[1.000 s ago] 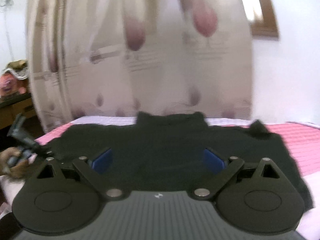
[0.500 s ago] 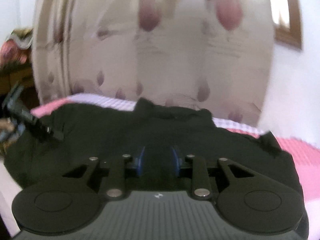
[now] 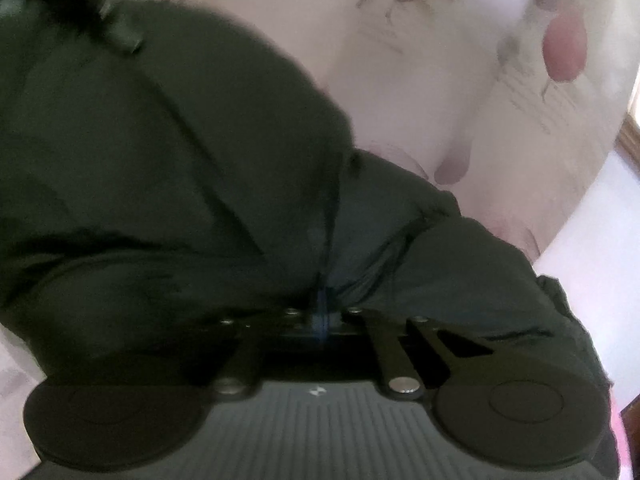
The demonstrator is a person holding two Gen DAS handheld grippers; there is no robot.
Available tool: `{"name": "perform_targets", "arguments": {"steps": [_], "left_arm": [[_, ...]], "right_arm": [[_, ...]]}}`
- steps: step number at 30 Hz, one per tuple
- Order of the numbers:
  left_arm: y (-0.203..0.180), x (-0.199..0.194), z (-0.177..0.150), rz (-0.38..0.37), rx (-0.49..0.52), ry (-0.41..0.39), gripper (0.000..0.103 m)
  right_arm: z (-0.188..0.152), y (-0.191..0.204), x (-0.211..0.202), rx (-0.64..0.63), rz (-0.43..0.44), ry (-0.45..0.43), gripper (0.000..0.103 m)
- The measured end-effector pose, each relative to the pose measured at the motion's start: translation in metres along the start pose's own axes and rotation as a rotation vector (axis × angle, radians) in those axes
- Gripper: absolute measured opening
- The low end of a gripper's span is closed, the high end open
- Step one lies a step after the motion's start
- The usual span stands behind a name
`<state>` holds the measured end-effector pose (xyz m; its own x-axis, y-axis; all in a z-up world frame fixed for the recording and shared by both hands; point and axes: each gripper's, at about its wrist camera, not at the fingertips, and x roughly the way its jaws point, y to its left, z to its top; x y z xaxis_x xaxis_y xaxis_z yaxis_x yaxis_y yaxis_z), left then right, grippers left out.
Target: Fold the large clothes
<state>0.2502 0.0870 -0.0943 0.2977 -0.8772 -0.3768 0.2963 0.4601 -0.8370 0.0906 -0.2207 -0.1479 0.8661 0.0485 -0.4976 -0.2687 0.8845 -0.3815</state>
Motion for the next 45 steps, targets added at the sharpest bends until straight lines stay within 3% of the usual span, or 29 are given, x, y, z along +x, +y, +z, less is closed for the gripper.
{"name": "perform_targets", "arguments": {"steps": [3,10,16,19,22,26,28,32,33,37,39,41,45], "left_arm": [[-0.022,0.006,-0.003,-0.017,-0.041,-0.005,0.032],[-0.072,0.018,-0.016,-0.043,-0.071,0.005,0.033],[-0.101,0.017,-0.022,-0.02,-0.07,0.01,0.037],[-0.106,0.013,-0.027,-0.001,-0.102,-0.012,0.04],[-0.108,0.012,-0.029,0.015,-0.151,-0.039,0.044],[-0.121,0.022,-0.031,-0.015,-0.179,-0.073,0.05],[-0.133,0.036,-0.034,-0.033,-0.147,-0.068,0.056],[-0.14,0.082,-0.047,-0.112,-0.152,-0.025,0.069],[-0.139,0.095,-0.051,-0.124,-0.155,-0.018,0.07],[-0.138,0.136,-0.057,-0.232,-0.118,-0.003,0.073],[-0.144,0.148,-0.058,-0.257,-0.018,-0.004,0.07],[-0.155,0.157,-0.063,-0.219,0.142,-0.028,0.068],[-0.149,0.166,-0.074,-0.263,0.203,-0.096,0.067]], "right_arm": [[0.002,0.001,-0.001,0.037,-0.007,0.019,0.003],[0.013,-0.009,-0.007,0.28,0.08,0.07,0.004],[0.022,0.005,-0.024,0.574,0.288,0.09,0.004],[0.02,0.013,-0.035,0.802,0.426,0.129,0.004],[0.012,0.02,-0.042,1.054,0.585,0.19,0.004],[-0.014,0.014,-0.031,1.388,0.894,0.249,0.003],[-0.024,0.004,-0.027,1.411,0.98,0.212,0.003],[-0.038,-0.017,-0.039,1.219,0.991,0.133,0.003],[-0.048,-0.019,-0.037,1.236,1.018,0.119,0.003],[-0.089,-0.013,-0.027,1.513,1.146,0.076,0.003],[-0.097,-0.014,-0.031,1.552,1.146,0.077,0.003],[-0.095,-0.029,-0.048,1.474,1.029,0.109,0.003],[-0.112,-0.075,-0.099,1.295,0.802,0.08,0.008]]}}
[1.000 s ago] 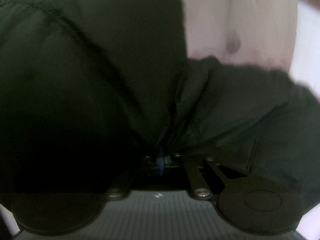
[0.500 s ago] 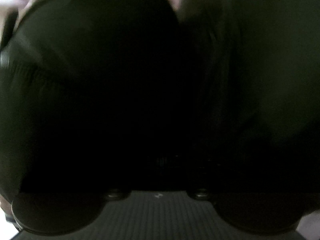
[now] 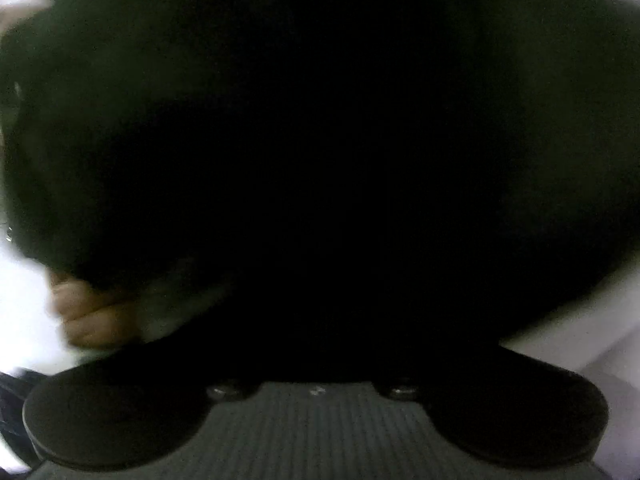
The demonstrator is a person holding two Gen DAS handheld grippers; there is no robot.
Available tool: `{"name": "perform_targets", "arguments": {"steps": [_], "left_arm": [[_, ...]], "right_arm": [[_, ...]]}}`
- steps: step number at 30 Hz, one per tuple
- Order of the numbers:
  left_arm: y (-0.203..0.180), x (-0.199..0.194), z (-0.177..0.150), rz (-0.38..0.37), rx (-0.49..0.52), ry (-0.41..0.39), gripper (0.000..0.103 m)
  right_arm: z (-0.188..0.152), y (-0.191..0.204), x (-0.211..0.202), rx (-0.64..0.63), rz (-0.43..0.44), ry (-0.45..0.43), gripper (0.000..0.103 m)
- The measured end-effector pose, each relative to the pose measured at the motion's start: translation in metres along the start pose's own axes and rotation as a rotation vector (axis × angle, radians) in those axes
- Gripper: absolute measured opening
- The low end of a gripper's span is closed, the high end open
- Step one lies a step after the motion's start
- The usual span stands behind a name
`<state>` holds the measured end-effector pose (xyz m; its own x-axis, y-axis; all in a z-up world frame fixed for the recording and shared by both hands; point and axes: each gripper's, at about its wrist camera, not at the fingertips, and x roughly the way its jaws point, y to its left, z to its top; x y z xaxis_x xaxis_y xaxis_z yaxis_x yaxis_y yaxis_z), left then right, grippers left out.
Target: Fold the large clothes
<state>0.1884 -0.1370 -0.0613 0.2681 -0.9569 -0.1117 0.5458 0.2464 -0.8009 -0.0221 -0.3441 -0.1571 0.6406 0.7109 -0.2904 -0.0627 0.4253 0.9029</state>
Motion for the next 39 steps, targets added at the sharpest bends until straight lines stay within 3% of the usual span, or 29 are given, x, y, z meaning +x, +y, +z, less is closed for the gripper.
{"name": "perform_targets", "arguments": {"steps": [3,5,6,8,9,11,14,15,16,17,19,22,23,25,27,29,31,33,34,35,37,39], "left_arm": [[0.017,-0.003,-0.012,-0.059,-0.004,-0.141,0.069],[0.026,-0.002,-0.019,-0.047,0.005,-0.21,0.069],[0.028,-0.001,-0.021,-0.056,-0.007,-0.233,0.069],[0.024,-0.007,-0.028,-0.062,0.018,-0.268,0.073],[0.018,-0.018,-0.037,-0.059,0.049,-0.282,0.076],[0.017,-0.021,-0.044,-0.062,0.055,-0.309,0.079],[0.019,-0.029,-0.049,-0.047,-0.004,-0.352,0.079],[0.015,-0.038,-0.052,-0.045,-0.019,-0.376,0.079],[0.011,-0.048,-0.052,-0.036,-0.025,-0.409,0.081],[0.004,-0.06,-0.055,-0.012,-0.018,-0.444,0.089],[-0.01,-0.091,-0.064,0.074,0.013,-0.512,0.097],[-0.021,-0.125,-0.078,0.171,0.055,-0.576,0.097],[-0.019,-0.132,-0.084,0.198,0.06,-0.58,0.098],[-0.01,-0.128,-0.091,0.23,0.066,-0.511,0.097],[0.004,-0.117,-0.096,0.243,0.029,-0.428,0.096],[0.012,-0.112,-0.107,0.237,0.041,-0.414,0.095],[0.015,-0.111,-0.114,0.235,0.068,-0.402,0.097],[0.018,-0.112,-0.111,0.241,0.087,-0.389,0.098],[0.015,-0.114,-0.11,0.244,0.1,-0.38,0.098],[0.015,-0.113,-0.108,0.243,0.106,-0.376,0.098],[0.015,-0.105,-0.102,0.244,0.108,-0.374,0.098],[0.012,-0.109,-0.108,0.246,0.116,-0.368,0.098]], "right_arm": [[0.017,-0.012,-0.064,-0.006,-0.068,-0.112,0.017],[0.034,-0.019,-0.101,0.005,-0.105,-0.19,0.047],[0.041,-0.018,-0.113,0.007,-0.112,-0.227,0.057],[0.053,-0.007,-0.128,0.002,-0.095,-0.301,0.096],[0.064,-0.003,-0.131,-0.009,-0.075,-0.313,0.102],[0.081,0.007,-0.132,-0.017,-0.056,-0.293,0.103],[0.102,0.019,-0.091,-0.028,-0.095,-0.225,0.1],[0.107,0.022,-0.077,-0.044,-0.138,-0.209,0.088],[0.108,0.021,-0.066,-0.073,-0.156,-0.203,0.04],[0.113,0.02,-0.056,-0.111,-0.186,-0.181,0.021],[0.125,0.017,-0.043,-0.18,-0.264,-0.176,0.017],[0.144,0.016,-0.041,-0.268,-0.302,-0.174,0.014],[0.151,0.012,-0.044,-0.288,-0.278,-0.188,0.014],[0.153,0.013,-0.05,-0.352,-0.27,-0.199,0.013],[0.156,-0.001,-0.044,-0.326,-0.276,-0.147,0.014],[0.155,-0.017,-0.042,-0.272,-0.268,-0.115,0.018],[0.166,-0.012,-0.052,-0.226,-0.257,-0.141,0.025],[0.174,0.019,-0.065,-0.309,-0.306,-0.22,0.033],[0.181,0.039,-0.066,-0.377,-0.33,-0.238,0.057],[0.188,0.062,-0.063,-0.44,-0.333,-0.235,0.088],[0.196,0.105,-0.047,-0.571,-0.296,-0.194,0.103],[0.196,0.141,-0.014,-0.702,-0.317,-0.115,0.102]]}}
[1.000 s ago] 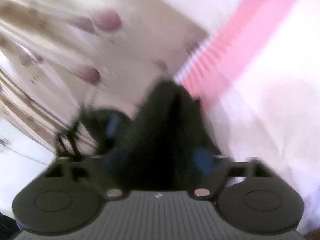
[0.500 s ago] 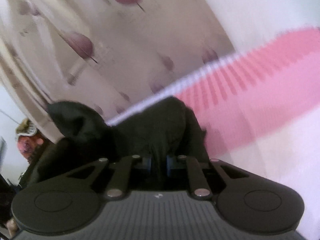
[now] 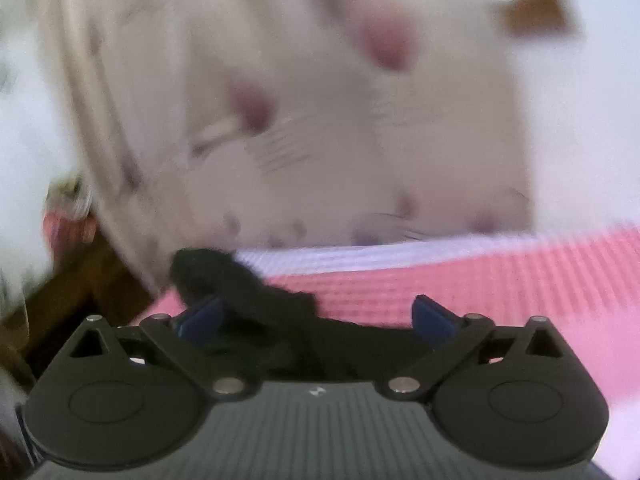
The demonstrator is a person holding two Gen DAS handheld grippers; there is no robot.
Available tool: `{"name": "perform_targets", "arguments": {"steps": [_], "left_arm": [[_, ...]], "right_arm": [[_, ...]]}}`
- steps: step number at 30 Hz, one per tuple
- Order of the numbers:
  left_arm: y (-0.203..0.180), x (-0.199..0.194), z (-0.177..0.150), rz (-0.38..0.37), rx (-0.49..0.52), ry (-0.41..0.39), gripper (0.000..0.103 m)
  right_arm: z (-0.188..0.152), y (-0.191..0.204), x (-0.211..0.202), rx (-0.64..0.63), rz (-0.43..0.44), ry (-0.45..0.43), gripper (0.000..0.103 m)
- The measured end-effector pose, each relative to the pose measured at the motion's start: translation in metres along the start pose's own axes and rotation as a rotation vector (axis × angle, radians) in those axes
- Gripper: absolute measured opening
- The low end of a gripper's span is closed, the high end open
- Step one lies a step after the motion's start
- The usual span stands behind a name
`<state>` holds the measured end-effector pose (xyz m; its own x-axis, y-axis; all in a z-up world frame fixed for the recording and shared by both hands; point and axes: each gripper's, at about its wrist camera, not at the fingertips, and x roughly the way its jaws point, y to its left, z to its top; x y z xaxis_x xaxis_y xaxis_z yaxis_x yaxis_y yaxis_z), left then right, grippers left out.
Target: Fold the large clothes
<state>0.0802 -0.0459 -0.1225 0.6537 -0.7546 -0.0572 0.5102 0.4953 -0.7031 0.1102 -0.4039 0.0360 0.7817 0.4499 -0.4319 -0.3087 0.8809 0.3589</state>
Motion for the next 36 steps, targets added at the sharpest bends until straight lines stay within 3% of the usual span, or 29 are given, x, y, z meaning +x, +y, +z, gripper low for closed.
{"name": "perform_targets", "arguments": {"steps": [4,6,7,9,13,15,16,18,21,23,25,26,27,29,32,33,34,35,36], "left_arm": [[-0.002,-0.003,-0.003,0.003,0.033,0.007,0.1],[-0.003,-0.003,-0.004,0.013,0.059,0.009,0.1],[-0.003,-0.004,-0.004,0.018,0.07,0.004,0.102],[-0.001,-0.009,-0.005,0.009,0.057,-0.01,0.103],[0.001,-0.01,-0.004,-0.012,0.034,-0.015,0.103],[-0.003,-0.007,-0.005,0.007,0.05,-0.007,0.103],[-0.005,-0.007,-0.005,0.032,0.06,-0.009,0.103],[-0.006,-0.008,-0.006,0.071,0.061,-0.029,0.103],[-0.006,-0.003,-0.005,0.073,0.088,-0.004,0.103],[-0.007,-0.001,-0.006,0.071,0.099,0.005,0.103],[-0.007,0.0,-0.006,0.073,0.097,0.005,0.103],[-0.006,0.0,-0.006,0.071,0.092,0.001,0.103],[-0.005,0.0,-0.006,0.07,0.087,-0.003,0.103],[-0.005,0.001,-0.006,0.071,0.088,-0.006,0.103],[-0.006,0.001,-0.006,0.073,0.099,-0.002,0.103],[-0.005,0.001,-0.006,0.073,0.103,0.0,0.103],[-0.006,0.001,-0.006,0.074,0.108,0.004,0.103],[-0.007,0.0,-0.004,0.072,0.111,0.005,0.103],[-0.007,-0.001,-0.003,0.073,0.109,0.005,0.103]], "right_arm": [[0.015,0.061,0.074,-0.281,-0.097,0.138,0.099],[0.004,0.089,0.122,-0.401,-0.128,0.255,0.036],[-0.002,0.096,0.125,-0.449,-0.153,0.259,0.016],[-0.009,0.106,0.111,-0.542,-0.156,0.197,0.012],[-0.018,0.08,0.054,-0.458,-0.215,0.036,0.01],[-0.032,0.065,0.036,-0.426,-0.285,-0.014,0.001],[-0.041,0.053,0.027,-0.39,-0.333,-0.041,0.001],[-0.054,0.022,0.014,-0.278,-0.35,-0.038,0.001],[-0.073,-0.009,-0.002,-0.131,-0.28,-0.057,0.002],[-0.061,-0.012,-0.006,-0.067,-0.204,-0.02,0.005],[-0.037,-0.002,-0.002,-0.046,-0.176,-0.018,0.03],[-0.026,0.005,0.004,-0.065,-0.151,-0.004,0.08],[-0.014,0.017,0.017,-0.1,-0.111,0.015,0.103],[0.001,0.041,0.041,-0.195,-0.099,0.026,0.103],[0.012,0.066,0.092,-0.293,-0.107,0.154,0.103],[0.011,0.071,0.107,-0.312,-0.11,0.185,0.1],[0.004,0.08,0.12,-0.364,-0.126,0.207,0.09],[-0.002,0.087,0.129,-0.426,-0.156,0.23,0.03],[-0.009,0.094,0.131,-0.473,-0.175,0.241,0.018]]}}
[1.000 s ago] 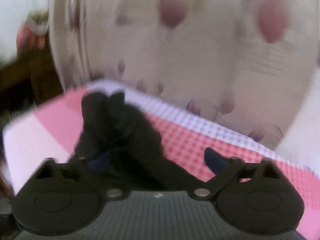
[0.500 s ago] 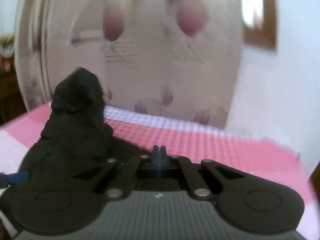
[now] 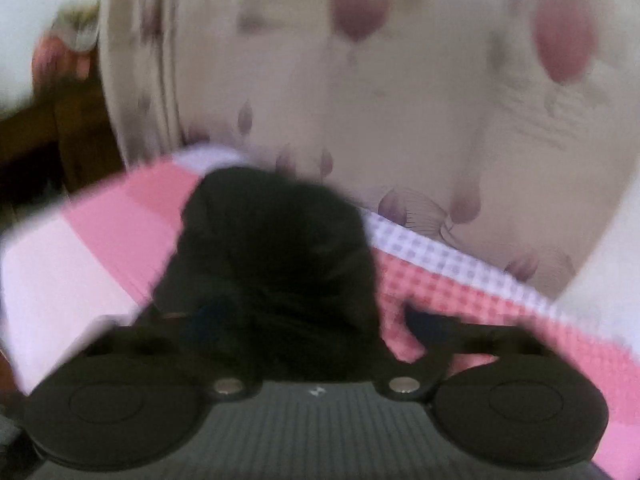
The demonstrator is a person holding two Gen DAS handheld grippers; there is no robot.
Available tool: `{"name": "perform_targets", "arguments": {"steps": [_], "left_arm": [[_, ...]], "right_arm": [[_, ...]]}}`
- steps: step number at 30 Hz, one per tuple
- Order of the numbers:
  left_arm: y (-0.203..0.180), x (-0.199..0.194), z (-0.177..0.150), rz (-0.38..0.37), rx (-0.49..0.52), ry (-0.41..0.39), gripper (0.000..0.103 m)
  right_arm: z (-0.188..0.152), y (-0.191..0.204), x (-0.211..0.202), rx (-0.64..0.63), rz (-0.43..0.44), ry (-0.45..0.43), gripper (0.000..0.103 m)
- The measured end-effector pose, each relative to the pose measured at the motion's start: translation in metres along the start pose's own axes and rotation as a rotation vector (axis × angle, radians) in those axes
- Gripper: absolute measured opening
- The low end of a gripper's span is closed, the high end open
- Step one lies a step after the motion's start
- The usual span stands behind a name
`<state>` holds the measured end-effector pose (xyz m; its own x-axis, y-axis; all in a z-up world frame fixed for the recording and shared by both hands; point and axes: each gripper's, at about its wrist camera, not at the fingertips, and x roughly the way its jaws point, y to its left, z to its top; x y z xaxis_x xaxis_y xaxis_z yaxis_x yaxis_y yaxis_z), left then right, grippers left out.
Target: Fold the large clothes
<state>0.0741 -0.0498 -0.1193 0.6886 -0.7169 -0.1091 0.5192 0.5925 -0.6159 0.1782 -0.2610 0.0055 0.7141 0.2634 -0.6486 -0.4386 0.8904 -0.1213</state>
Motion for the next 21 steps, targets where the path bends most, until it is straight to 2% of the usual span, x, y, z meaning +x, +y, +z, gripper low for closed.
{"name": "perform_targets", "arguments": {"steps": [2,6,8,10,13,16,18,21], "left_arm": [[0.002,-0.005,0.003,-0.001,-0.023,-0.011,0.103],[0.007,-0.016,0.007,-0.03,-0.1,-0.031,0.103],[0.006,-0.016,0.008,0.001,-0.1,-0.02,0.103],[0.009,-0.011,0.008,0.022,-0.113,0.003,0.103],[0.013,-0.007,0.007,0.049,-0.134,0.003,0.103],[0.015,-0.004,0.009,0.071,-0.13,0.015,0.103],[0.011,-0.003,0.013,0.087,-0.124,0.025,0.103],[-0.001,0.004,0.022,0.096,-0.085,0.049,0.103]], "right_arm": [[-0.009,0.012,-0.023,-0.097,-0.023,-0.082,0.012],[-0.031,-0.004,-0.074,0.005,-0.072,-0.207,0.01],[-0.056,-0.011,-0.087,0.049,-0.119,-0.24,0.01],[-0.079,-0.026,-0.091,0.141,-0.129,-0.266,0.01],[-0.112,-0.058,-0.083,0.347,-0.088,-0.297,0.009],[-0.143,-0.085,-0.061,0.532,-0.002,-0.295,0.009],[-0.157,-0.098,-0.051,0.6,0.044,-0.3,0.01],[-0.161,-0.105,-0.031,0.605,0.076,-0.28,0.011]]}}
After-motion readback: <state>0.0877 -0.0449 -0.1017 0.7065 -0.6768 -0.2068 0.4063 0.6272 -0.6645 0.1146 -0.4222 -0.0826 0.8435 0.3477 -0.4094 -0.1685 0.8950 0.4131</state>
